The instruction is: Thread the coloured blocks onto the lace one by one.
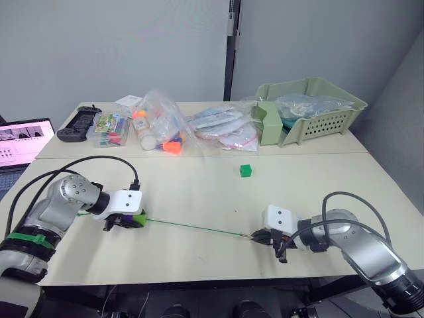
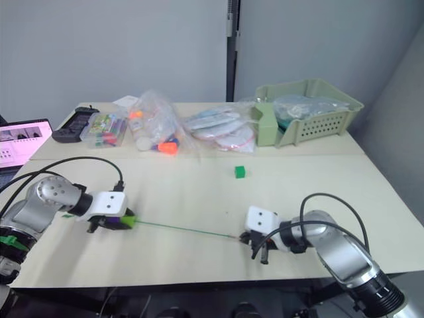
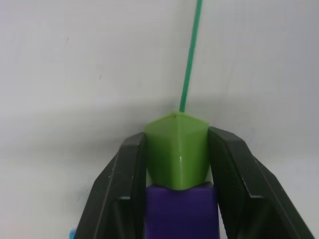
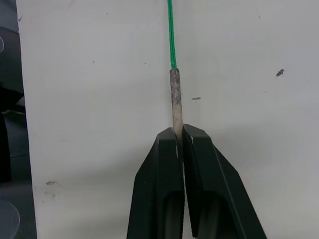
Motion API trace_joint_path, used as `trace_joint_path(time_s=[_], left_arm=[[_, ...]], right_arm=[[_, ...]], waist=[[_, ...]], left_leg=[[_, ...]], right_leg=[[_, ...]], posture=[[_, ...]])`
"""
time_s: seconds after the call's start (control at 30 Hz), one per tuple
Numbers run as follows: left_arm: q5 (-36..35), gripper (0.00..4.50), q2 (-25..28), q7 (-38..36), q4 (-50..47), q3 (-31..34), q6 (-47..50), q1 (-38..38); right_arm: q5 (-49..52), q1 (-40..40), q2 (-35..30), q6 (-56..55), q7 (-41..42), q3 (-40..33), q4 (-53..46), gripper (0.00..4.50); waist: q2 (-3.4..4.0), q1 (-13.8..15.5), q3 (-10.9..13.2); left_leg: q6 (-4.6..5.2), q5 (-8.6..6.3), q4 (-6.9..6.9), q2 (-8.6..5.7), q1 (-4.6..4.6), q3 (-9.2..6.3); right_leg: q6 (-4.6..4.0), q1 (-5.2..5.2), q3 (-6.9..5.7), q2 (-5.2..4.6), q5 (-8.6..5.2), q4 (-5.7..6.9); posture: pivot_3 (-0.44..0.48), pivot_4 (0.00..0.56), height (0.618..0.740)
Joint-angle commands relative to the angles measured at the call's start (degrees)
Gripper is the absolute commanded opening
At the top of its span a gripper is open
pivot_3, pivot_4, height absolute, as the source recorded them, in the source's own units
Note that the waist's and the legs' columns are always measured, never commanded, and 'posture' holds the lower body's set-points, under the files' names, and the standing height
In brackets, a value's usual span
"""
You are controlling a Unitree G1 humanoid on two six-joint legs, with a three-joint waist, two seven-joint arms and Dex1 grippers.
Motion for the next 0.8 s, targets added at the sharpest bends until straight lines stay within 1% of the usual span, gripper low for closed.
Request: trace_joint_path(time_s=[0.03, 0.1, 0.13, 0.17, 0.23, 0.27, 0.3, 0.33, 0.37, 0.47, 0.53, 0.63, 0.7, 0.8], left_arm=[[2.19, 1.31, -0.27, -0.17, 0.72, -0.4, 2.21, 2.11], [0.14, 1.31, -1.2, -0.93, -1.88, 0.93, 3.56, 2.07], [-1.04, 2.35, -1.69, -1.33, -3.32, 1.67, 4.46, 2.06], [-2.24, 2.65, -2.17, -1.77, -4.7, 2.42, 5.84, 1.94], [-5.83, 3.31, -2.74, -4.86, -8.75, 3.56, 10.51, 1.64], [-6.71, 3.72, -3.28, -4.93, -10.26, 4.21, 12.26, 1.28], [-7.5, 3.98, -3.89, -4.99, -11.48, 4.7, 13.91, 0.88], [-8.34, 4.34, -4.51, -5.29, -12.59, 4.94, 16.0, 0.29], [-9.73, 4.49, -5.26, -5.77, -13.94, 5.25, 18.58, -0.27], [-12.58, 4.49, -6.8, -6.67, -17.34, 5.68, 22.6, -0.54], [-13.67, 4.49, -8.88, -4.7, -20.24, 5.77, 24.71, -0.01], [-14.92, 4.49, -12.7, -2.74, -23.91, 4.91, 26.3, 1.36], [-14.05, 4.49, -15.74, -0.48, -25.29, 3.54, 26.8, 1.6], [-9.14, 4.49, -20.85, 3.73, -24.85, -0.95, 24.15, 0.47]], right_arm=[[-0.34, -0.35, -0.11, -1.06, 0.0, -0.65, -1.81, 0.0], [-0.41, -0.37, 0.04, -1.1, -0.01, -0.5, -1.73, 0.0], [-0.43, -0.38, 0.12, -1.11, -0.02, -0.46, -1.7, 0.0], [-0.45, -0.42, 0.19, -1.11, 0.0, -0.41, -1.67, 0.0], [-0.52, -0.55, 0.39, -1.11, 0.04, -0.3, -1.51, 0.0], [-0.58, -0.61, 0.49, -1.1, 0.04, -0.27, -1.46, 0.0], [-0.59, -0.73, 0.66, -1.02, 0.01, -0.23, -1.42, 0.0], [-0.65, -0.9, 0.8, -1.01, 0.0, -0.14, -1.28, 0.0], [-0.71, -1.11, 1.1, -0.96, -0.14, -0.08, -1.14, 0.0], [-0.8, -1.44, 1.73, -0.71, -0.41, 0.02, -1.13, 0.0], [-0.82, -1.55, 2.06, -0.38, -0.57, 0.2, -1.49, 0.0], [-0.76, -2.36, 3.22, 0.71, -1.2, 1.17, -2.33, 0.0], [-0.96, -3.33, 4.01, 1.6, -1.48, 2.12, -2.7, 0.0], [-1.31, -5.24, 4.59, 3.31, -1.52, 3.21, -2.81, 0.0]], waist=[[0.02, 0.07, 0.0], [0.02, 0.19, 0.0], [0.01, 0.28, 0.0], [0.0, 0.31, 0.0], [0.0, 0.44, 0.01], [-0.01, 0.6, 0.01], [-0.06, 0.75, 0.04], [-0.11, 0.85, 0.07], [-0.21, 0.96, 0.13], [-0.34, 1.25, 0.2], [-0.34, 1.41, 0.2], [-0.34, 1.53, 0.2], [-0.35, 1.52, 0.21], [-0.36, 1.76, 0.22]], left_leg=[[0.0, 0.0, 0.0, 0.0, -0.02, 0.0], [0.0, 0.0, 0.0, -0.02, -0.09, 0.0], [0.0, 0.0, 0.0, -0.05, -0.13, -0.01], [0.0, 0.0, 0.01, -0.08, -0.19, -0.02], [0.0, 0.0, 0.04, -0.11, -0.41, -0.03], [0.0, 0.0, 0.06, -0.16, -0.59, -0.03], [0.0, 0.0, 0.11, -0.19, -0.9, -0.04], [0.0, 0.0, 0.18, -0.2, -1.16, -0.09], [0.0, 0.0, 0.25, -0.19, -1.32, -0.12], [0.0, 0.0, 0.34, -0.23, -1.62, -0.15], [0.0, 0.0, 0.51, -0.27, -1.84, -0.14], [0.0, 0.0, 0.54, -0.25, -1.83, -0.15], [0.0, 0.0, 0.61, -0.24, -1.82, -0.14], [0.0, 0.0, 0.77, -0.26, -1.82, -0.15]], right_leg=[[0.0, -0.02, 0.0, 0.0, 0.0, 0.01], [0.0, -0.05, -0.01, -0.01, 0.0, 0.0], [0.0, -0.07, -0.01, -0.04, 0.0, -0.01], [0.0, -0.11, -0.01, -0.08, 0.0, -0.01], [0.01, -0.3, -0.01, -0.11, 0.0, -0.03], [-0.22, -0.46, -0.01, -0.16, 0.15, -0.02], [-0.34, -0.73, -0.01, -0.19, 0.25, 0.0], [-0.32, -0.94, -0.04, -0.18, 0.3, 0.0], [-0.32, -1.07, -0.07, -0.17, 0.31, 0.01], [-0.32, -1.37, -0.07, -0.18, 0.33, 0.17], [-0.32, -1.7, -0.02, -0.21, 0.34, 0.48], [-0.32, -1.7, -0.03, -0.18, 0.33, 0.56], [-0.32, -1.69, -0.02, -0.16, 0.33, 0.62], [-0.32, -1.67, -0.01, -0.15, 0.33, 0.71]], posture=[[0.0, 0.15, 0.74], [0.0, 0.15, 0.74], [0.0, 0.15, 0.74], [0.0, 0.15, 0.74], [0.0, 0.15, 0.74], [0.0, 0.15, 0.74], [0.0, 0.15, 0.74], [0.0, 0.15, 0.74], [0.0, 0.15, 0.74], [0.0, 0.15, 0.74], [0.0, 0.15, 0.74], [0.0, 0.15, 0.74], [0.0, 0.15, 0.74], [0.0, 0.15, 0.74]])
